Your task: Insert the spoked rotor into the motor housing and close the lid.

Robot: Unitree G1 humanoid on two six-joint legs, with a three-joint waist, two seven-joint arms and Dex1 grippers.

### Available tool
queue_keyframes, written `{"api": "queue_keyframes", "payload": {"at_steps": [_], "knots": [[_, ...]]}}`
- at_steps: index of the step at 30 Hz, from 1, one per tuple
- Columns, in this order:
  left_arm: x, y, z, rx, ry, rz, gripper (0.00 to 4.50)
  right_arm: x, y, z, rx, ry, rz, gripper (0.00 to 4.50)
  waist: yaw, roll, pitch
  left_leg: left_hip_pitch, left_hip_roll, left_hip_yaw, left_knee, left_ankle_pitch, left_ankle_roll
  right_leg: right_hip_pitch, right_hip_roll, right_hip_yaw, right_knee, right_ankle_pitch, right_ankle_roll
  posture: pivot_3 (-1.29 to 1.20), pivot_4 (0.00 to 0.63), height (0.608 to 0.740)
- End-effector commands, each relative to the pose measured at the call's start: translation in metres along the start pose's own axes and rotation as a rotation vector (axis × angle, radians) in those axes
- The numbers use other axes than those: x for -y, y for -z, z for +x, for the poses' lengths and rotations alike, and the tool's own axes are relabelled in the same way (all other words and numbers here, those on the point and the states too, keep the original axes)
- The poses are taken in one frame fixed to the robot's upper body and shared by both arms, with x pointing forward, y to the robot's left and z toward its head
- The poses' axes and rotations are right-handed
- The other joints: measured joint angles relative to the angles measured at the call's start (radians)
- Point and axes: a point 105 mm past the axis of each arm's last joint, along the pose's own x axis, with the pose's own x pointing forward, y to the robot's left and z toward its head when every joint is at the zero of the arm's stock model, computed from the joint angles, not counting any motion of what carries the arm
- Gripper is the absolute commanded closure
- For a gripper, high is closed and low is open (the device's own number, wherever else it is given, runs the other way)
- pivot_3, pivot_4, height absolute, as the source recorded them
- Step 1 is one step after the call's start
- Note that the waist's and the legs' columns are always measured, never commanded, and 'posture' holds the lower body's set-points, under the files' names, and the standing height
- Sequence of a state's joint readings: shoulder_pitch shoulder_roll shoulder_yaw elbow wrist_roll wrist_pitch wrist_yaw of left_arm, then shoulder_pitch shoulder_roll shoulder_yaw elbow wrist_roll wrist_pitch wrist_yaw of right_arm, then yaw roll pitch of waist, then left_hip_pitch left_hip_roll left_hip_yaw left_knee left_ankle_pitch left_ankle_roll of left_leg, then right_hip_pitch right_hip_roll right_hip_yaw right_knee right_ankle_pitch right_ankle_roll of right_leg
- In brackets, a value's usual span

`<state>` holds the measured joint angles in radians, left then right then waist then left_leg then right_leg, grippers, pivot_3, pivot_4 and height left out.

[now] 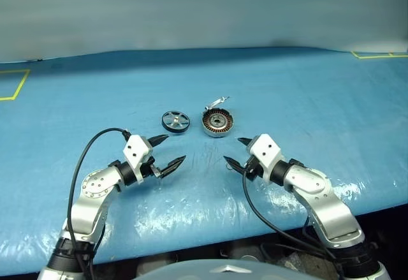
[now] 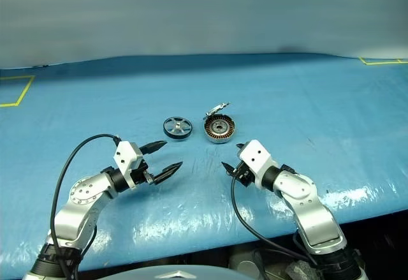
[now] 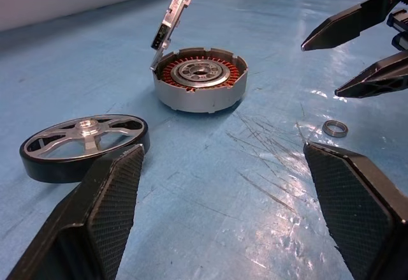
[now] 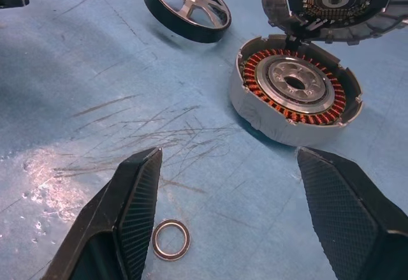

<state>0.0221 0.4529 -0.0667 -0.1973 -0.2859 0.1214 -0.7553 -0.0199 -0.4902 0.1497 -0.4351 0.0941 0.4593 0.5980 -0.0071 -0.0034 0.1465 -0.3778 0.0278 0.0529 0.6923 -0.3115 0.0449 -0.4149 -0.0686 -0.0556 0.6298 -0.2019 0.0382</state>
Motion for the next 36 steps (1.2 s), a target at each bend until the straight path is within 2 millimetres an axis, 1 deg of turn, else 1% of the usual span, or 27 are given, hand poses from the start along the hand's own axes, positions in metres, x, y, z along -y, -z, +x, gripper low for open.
{"api": "queue_keyframes", "payload": {"at_steps": [1,6,10,12,14,19,22,26,31,33,36], "knots": [[-0.003,-0.008,0.002,0.033,-0.008,0.03,0.27,0.01,-0.011,0.001,0.025,0.007,-0.021,0.96,0.0,0.0,0.0,0.0,0.0,0.0,0.0,0.0,0.0,0.0,0.0,0.0,0.0,0.0,0.0,0.0,0.15,0.74],[-0.003,-0.009,0.002,0.039,-0.006,0.024,0.27,0.024,-0.024,0.01,0.021,0.011,-0.045,0.96,-0.001,0.0,0.0,0.0,0.0,0.0,0.0,0.0,0.0,0.0,0.0,0.0,0.0,0.0,0.0,0.0,0.15,0.74],[-0.001,-0.008,0.004,0.042,-0.004,0.02,0.27,0.035,-0.03,0.024,-0.047,-0.04,-0.16,0.96,-0.002,0.0,0.0,0.0,-0.001,0.001,0.0,0.0,0.0,0.0,0.0,0.0,0.0,0.001,0.0,0.0,0.15,0.74],[0.001,-0.008,0.005,0.046,-0.004,0.016,0.27,0.036,-0.035,0.028,-0.06,-0.081,-0.184,0.96,-0.002,0.0,0.0,0.0,-0.001,0.001,0.0,0.0,0.0,0.0,0.0,0.0,0.0,0.001,0.0,0.0,0.15,0.74],[0.001,-0.007,0.004,0.049,-0.009,0.013,0.27,0.039,-0.037,0.033,-0.082,-0.11,-0.219,0.96,-0.002,0.0,0.0,0.0,-0.001,0.001,0.0,0.0,0.0,0.0,0.0,0.0,0.0,0.003,0.004,0.0,0.15,0.74],[0.005,-0.005,0.003,0.045,-0.01,0.01,0.27,0.052,-0.029,0.052,-0.23,-0.108,-0.249,0.96,-0.003,0.0,0.0,0.0,-0.001,0.001,0.0,0.001,-0.001,0.0,0.0,0.0,0.0,0.003,0.004,0.0,0.15,0.74],[0.004,-0.005,0.002,0.05,-0.023,0.006,0.27,0.052,-0.03,0.065,-0.271,-0.128,-0.275,0.96,-0.003,0.0,0.0,-0.001,-0.001,0.001,0.0,0.001,-0.002,0.0,0.0,0.0,-0.001,0.003,0.004,0.0,0.15,0.74],[0.008,-0.003,0.0,0.047,-0.028,0.001,0.27,0.054,-0.029,0.081,-0.319,-0.146,-0.323,0.96,-0.005,0.0,0.0,-0.001,-0.001,0.002,0.0,0.001,-0.002,-0.001,0.0,0.0,-0.001,0.003,0.005,0.0,0.15,0.74],[0.01,-0.001,-0.003,0.041,-0.044,-0.007,0.27,0.055,-0.03,0.09,-0.335,-0.164,-0.382,0.96,-0.004,0.001,0.001,-0.001,0.0,0.002,0.0,0.001,-0.002,-0.001,-0.001,0.0,-0.001,0.004,0.005,0.0,0.15,0.74],[0.011,0.001,-0.005,0.036,-0.05,-0.008,0.27,0.054,-0.026,0.092,-0.355,-0.177,-0.445,0.96,-0.005,0.001,0.001,-0.001,0.0,0.003,0.0,0.001,-0.002,-0.001,-0.001,0.0,-0.001,0.004,0.006,0.0,0.15,0.74],[0.012,0.003,-0.006,0.031,-0.056,-0.01,0.27,0.055,-0.023,0.094,-0.366,-0.181,-0.477,0.96,-0.005,0.001,0.001,-0.001,0.0,0.003,0.0,0.001,-0.002,-0.001,-0.001,0.0,-0.001,0.004,0.006,0.0,0.15,0.74]]}}
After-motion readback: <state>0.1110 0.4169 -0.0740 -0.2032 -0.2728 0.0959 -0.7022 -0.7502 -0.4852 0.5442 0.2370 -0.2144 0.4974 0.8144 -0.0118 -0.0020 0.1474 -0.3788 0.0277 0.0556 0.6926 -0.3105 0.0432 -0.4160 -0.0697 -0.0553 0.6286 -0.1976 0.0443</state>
